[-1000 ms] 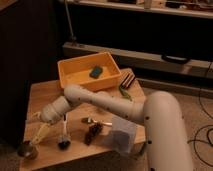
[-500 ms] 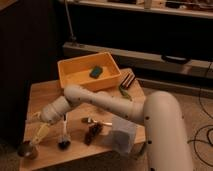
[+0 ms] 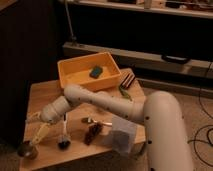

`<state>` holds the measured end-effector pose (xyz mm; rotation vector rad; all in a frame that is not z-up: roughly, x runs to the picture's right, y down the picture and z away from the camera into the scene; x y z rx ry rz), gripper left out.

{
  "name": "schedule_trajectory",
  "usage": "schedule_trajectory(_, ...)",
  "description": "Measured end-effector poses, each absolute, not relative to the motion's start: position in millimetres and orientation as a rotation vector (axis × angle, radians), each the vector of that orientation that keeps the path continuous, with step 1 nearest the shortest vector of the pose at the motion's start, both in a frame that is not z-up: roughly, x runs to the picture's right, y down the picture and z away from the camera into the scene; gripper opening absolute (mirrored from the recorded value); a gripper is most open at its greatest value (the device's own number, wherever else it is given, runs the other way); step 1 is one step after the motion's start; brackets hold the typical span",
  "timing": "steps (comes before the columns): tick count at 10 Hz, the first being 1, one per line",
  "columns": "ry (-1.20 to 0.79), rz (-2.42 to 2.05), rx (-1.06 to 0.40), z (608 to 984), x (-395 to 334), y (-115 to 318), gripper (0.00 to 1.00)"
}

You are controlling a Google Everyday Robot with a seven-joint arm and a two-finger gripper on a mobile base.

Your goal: Stack cups on top of each other

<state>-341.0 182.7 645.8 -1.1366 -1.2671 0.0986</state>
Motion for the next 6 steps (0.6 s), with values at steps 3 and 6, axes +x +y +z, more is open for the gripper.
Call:
schedule_trajectory(3, -1.267, 0.099, -1.136, 645.8, -340.9, 182.6, 0.80)
schedule_trajectory(6, -1.259, 0.096, -1.134, 645.2, -340.9, 182.6, 0.80)
